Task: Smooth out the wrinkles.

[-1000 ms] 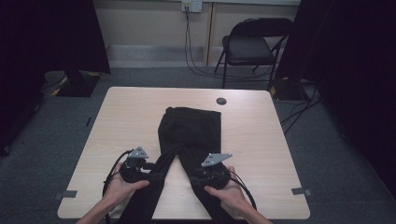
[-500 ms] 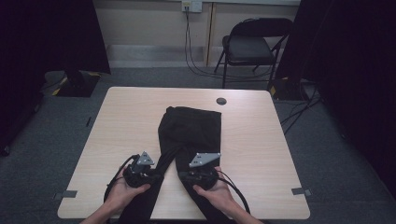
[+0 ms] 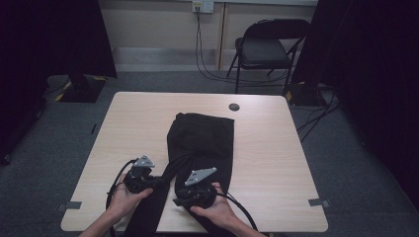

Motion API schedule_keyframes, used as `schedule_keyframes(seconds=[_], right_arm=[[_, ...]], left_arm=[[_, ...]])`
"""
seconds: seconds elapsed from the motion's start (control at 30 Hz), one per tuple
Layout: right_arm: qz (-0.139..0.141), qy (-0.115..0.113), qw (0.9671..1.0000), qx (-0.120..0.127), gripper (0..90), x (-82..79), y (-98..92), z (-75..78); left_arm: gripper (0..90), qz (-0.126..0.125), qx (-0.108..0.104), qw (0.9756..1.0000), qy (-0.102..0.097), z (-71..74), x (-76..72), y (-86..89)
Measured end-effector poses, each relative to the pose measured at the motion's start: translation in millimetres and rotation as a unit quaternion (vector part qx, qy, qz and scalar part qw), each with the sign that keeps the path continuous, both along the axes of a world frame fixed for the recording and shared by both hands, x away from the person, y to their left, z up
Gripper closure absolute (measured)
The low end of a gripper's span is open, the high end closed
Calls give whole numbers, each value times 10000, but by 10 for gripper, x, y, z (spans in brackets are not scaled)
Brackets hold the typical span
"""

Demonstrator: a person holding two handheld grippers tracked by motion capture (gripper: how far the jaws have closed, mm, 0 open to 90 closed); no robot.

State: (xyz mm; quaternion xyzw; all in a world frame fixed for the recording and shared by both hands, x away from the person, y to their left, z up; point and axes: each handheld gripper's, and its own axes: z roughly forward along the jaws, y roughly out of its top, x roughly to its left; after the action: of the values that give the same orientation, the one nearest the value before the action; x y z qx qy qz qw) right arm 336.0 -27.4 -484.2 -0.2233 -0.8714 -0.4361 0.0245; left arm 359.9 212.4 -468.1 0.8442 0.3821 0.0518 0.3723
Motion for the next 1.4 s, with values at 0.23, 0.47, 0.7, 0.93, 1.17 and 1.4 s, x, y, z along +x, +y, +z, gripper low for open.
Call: schedule_keyframes(seconds=[0.23, 0.47, 0.7, 0.93, 1.17, 1.4], right_arm=[[-250, -268, 9992, 150, 453, -18, -326, 207], [211, 9, 9995, 244, 301, -149, 128, 30], [174, -133, 9984, 516, 823, -207, 376, 18], [125, -464, 9939, 995, 893, -277, -81, 606], [-645, -630, 9885, 1217, 893, -175, -773, 900], [-1283, -421, 9908, 117, 892, -120, -1176, 409]], left_arm=[[844, 54, -954, 9952, -189, 272, 46, 65], [844, 164, -1747, 9845, -55, 456, 264, -78], [838, 199, -2024, 9791, 83, 484, 396, -236], [595, 245, -1816, 9831, -14, 494, 409, -244], [417, 273, -1883, 9815, -189, 498, 397, -230], [447, 311, -1574, 9864, -364, 398, 358, -206]])
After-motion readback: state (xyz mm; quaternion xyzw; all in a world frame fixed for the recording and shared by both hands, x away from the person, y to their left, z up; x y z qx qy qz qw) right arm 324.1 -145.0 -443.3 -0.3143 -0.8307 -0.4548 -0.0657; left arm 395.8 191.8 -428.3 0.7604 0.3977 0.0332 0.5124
